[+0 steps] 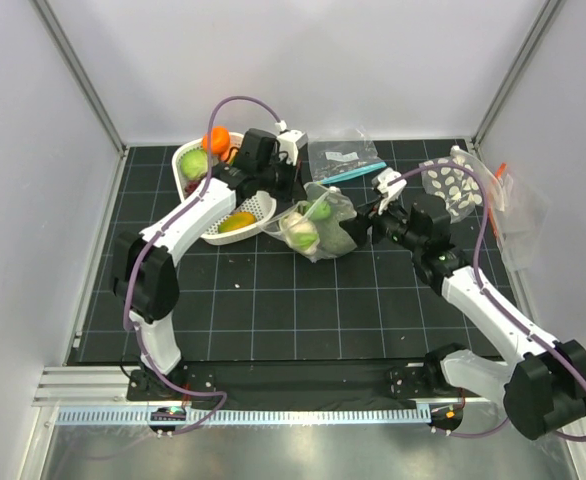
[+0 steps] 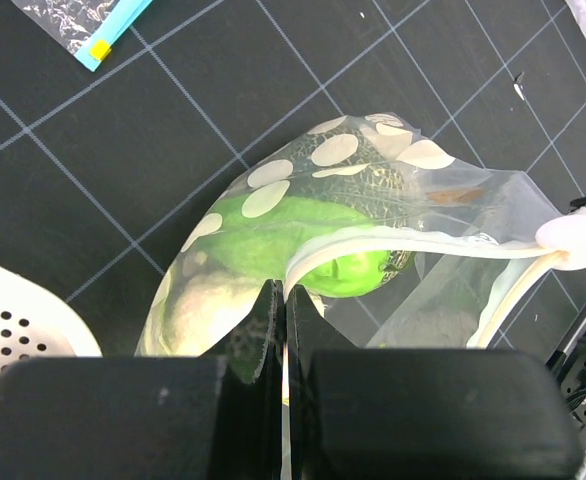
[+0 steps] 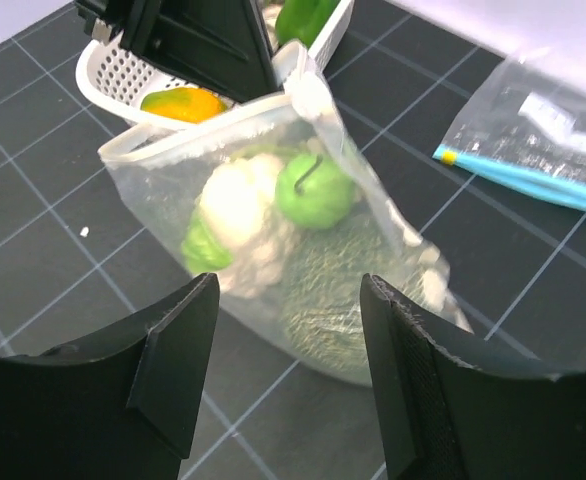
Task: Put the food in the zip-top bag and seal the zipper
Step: Zip the zipper food storage bag at the center of the board.
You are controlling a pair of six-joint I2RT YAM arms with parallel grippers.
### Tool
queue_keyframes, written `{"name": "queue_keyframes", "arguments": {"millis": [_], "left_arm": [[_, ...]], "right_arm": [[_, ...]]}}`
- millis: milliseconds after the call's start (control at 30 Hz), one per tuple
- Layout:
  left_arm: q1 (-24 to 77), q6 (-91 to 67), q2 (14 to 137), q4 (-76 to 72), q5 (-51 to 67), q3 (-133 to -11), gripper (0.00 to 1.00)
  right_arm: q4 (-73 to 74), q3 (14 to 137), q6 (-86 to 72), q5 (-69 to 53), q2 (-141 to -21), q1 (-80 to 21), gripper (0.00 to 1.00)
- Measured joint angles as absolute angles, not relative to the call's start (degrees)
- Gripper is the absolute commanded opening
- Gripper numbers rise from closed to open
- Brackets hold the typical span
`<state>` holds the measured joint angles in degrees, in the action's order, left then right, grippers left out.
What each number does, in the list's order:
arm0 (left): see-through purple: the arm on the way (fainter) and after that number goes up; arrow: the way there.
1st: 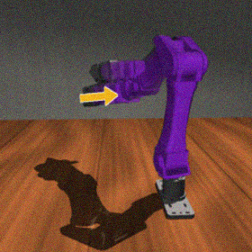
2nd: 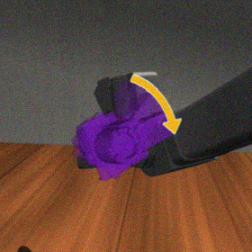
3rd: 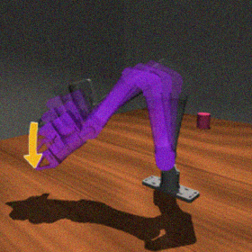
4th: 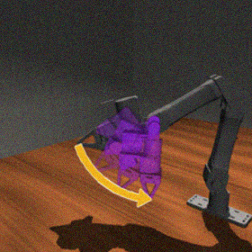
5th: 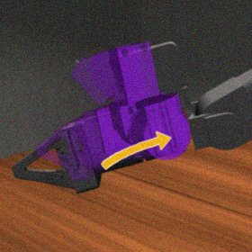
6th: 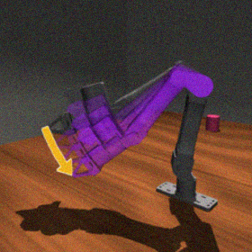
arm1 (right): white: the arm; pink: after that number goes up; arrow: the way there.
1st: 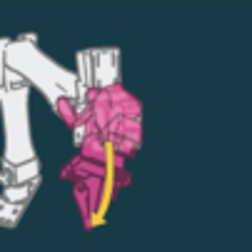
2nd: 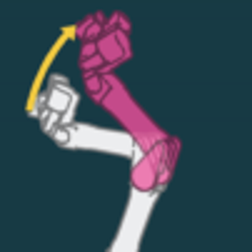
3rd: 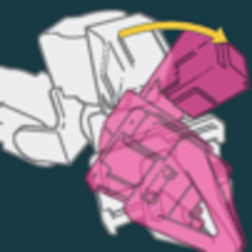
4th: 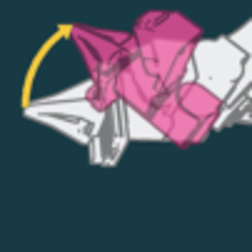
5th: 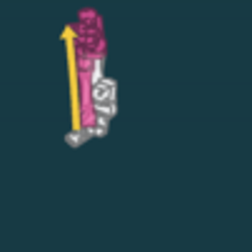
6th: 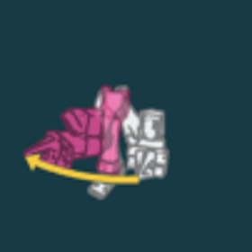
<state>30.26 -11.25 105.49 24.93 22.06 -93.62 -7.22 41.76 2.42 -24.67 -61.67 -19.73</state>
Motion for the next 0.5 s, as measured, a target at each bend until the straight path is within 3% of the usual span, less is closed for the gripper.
{"name": "queue_keyframes", "arguments": {"millis": [433,500], "left_arm": [[30.3,-9.1,105.5,25.0,22.1,-94.0,0.0],[30.3,-8.6,105.5,25.0,22.0,-94.0,0.0]], "right_arm": [[-8.2,51.2,11.0,-24.8,-73.0,-19.7,0.59],[-8.2,51.9,11.8,-24.8,-74.1,-19.7,0.53]]}}
